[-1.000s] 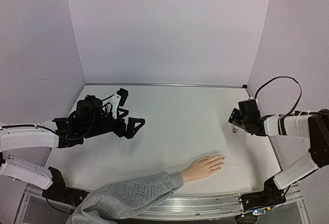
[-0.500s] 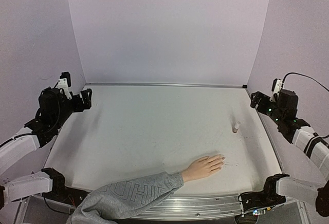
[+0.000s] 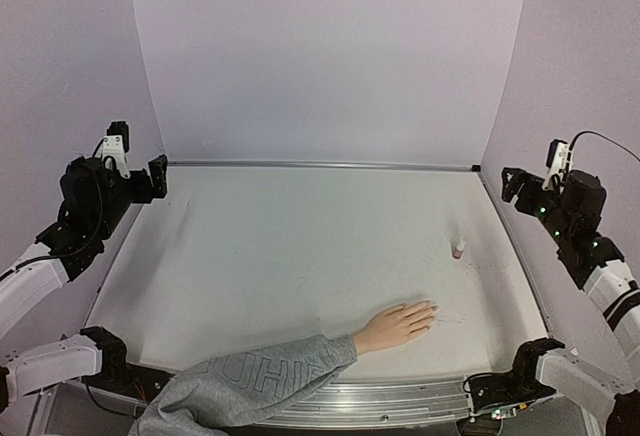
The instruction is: Paint the nails
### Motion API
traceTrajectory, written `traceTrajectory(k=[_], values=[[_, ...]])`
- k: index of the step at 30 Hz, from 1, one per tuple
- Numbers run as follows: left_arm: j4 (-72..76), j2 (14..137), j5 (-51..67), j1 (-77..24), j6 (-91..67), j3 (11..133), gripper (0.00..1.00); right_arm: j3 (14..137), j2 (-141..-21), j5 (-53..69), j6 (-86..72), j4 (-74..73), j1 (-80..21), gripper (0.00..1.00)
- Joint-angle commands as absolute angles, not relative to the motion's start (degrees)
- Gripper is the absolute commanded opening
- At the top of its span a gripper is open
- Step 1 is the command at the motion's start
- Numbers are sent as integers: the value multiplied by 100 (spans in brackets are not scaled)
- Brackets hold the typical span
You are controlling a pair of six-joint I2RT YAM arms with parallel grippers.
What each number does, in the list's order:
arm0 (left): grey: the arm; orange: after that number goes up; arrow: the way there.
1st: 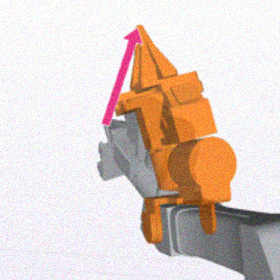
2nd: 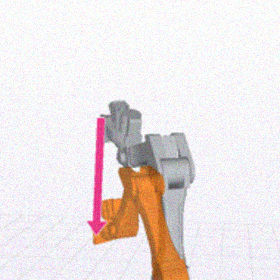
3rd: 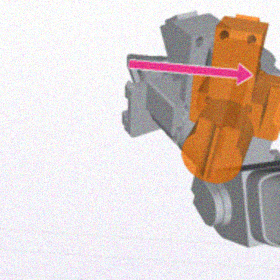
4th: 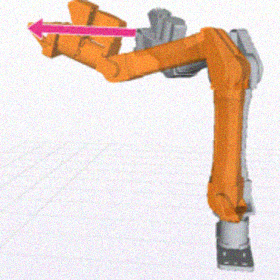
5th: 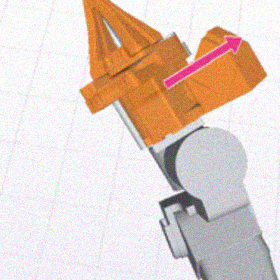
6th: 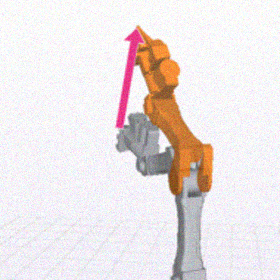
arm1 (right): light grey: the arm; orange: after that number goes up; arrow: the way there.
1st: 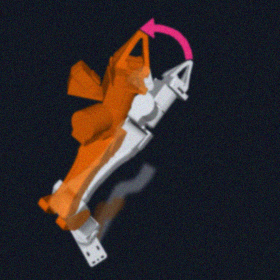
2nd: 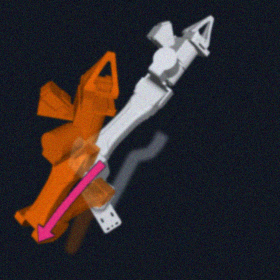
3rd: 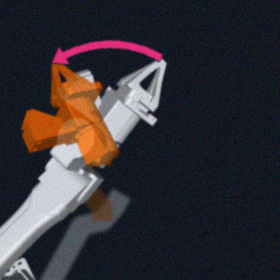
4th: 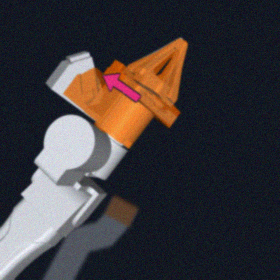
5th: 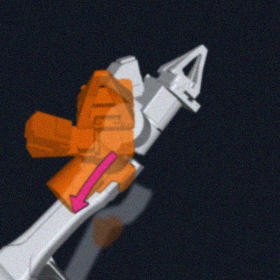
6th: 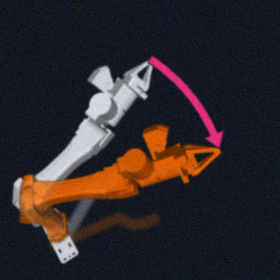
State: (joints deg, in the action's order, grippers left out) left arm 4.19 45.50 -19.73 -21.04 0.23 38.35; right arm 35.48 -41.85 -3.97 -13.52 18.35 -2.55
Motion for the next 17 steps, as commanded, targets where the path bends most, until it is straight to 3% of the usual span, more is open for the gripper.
traceTrajectory(k=[1,17], values=[[400,4441,-2094,-2083,154,4090,100,3882,-4372,-553,-1301,1935,-248,98],[327,4441,-2352,-2065,382,4131,100,3912,-4443,-663,-1323,1881,-247,98]])
